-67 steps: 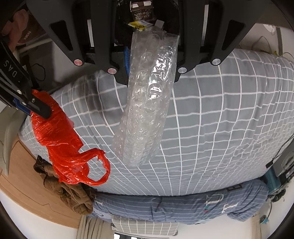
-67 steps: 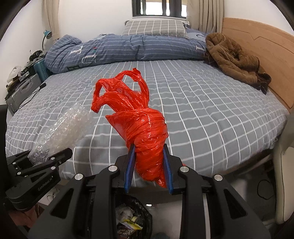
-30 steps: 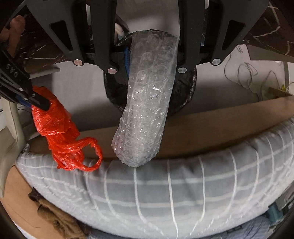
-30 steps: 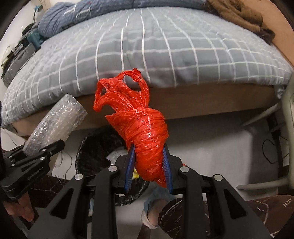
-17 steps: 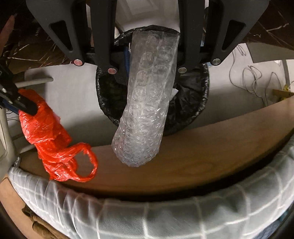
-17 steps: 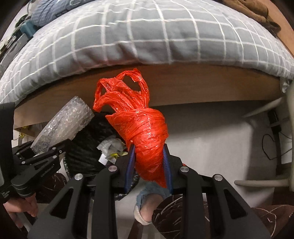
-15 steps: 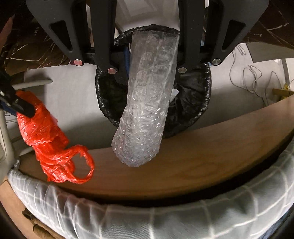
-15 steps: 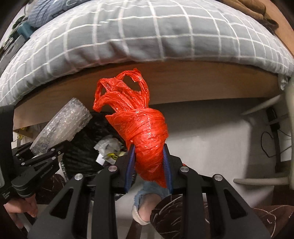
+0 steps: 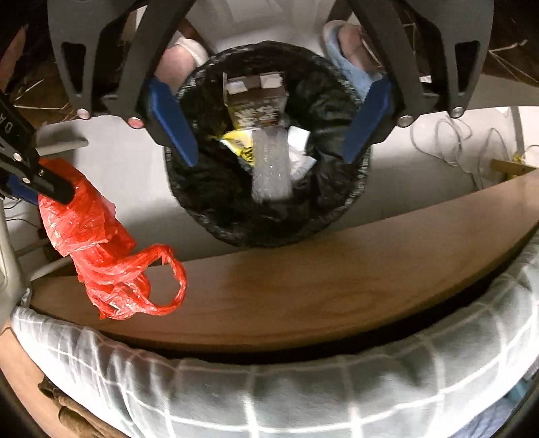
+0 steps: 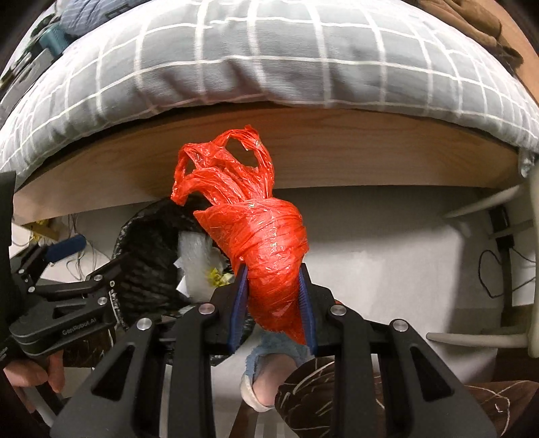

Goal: Collect trash

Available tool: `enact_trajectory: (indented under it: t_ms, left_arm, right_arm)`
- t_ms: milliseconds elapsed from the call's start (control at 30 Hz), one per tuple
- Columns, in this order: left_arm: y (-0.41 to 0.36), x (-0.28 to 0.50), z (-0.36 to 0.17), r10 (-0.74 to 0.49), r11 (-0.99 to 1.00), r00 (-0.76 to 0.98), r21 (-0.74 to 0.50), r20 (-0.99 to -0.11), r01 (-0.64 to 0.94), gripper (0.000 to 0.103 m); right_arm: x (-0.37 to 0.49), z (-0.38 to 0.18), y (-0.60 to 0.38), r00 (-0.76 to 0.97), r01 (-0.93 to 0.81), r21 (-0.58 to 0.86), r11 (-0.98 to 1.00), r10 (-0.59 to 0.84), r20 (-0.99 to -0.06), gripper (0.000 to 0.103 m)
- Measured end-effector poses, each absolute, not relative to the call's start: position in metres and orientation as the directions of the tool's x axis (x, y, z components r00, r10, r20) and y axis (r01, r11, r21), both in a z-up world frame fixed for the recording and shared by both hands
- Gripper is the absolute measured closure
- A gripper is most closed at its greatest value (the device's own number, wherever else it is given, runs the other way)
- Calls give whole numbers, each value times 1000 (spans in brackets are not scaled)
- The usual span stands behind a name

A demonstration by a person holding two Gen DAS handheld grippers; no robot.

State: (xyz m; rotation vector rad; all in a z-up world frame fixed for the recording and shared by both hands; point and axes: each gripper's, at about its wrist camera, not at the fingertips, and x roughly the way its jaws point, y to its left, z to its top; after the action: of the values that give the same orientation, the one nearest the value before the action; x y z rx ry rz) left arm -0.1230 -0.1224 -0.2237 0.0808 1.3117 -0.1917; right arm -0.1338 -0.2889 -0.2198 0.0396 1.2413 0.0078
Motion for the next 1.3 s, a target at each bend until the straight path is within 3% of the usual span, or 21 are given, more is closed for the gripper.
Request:
enact_trajectory:
  t_ms: [67,667,833,1000,1300]
  left_arm:
    - [-113,-124,-218,-107,985,257,-66,-960,162,6]
    - [-17,-138,-195,-31,999,300,-34,-953,-5,6]
    - [-10,-139,-192,-24,999,308,-30,-951,-15,6]
    - [-7,-141,-183,-29,999,326,-36,-945,-17,6]
    - [-8,-146,-141,-55,998,415,-62,-908,-5,6]
  right_arm:
    - [-134,-218,-279,327,-4,31,1000,31,-945,76]
    - [-127,-196,-193,348,-138,42,990,88,-933,75]
    - [-128,-192,-186,357,-154,45,987,98,-929,68]
    - [-130,-184,-183,390,-162,35,986,97,-916,53]
    - [-130,-140,-208,511,-103,26,994,75,-856,10]
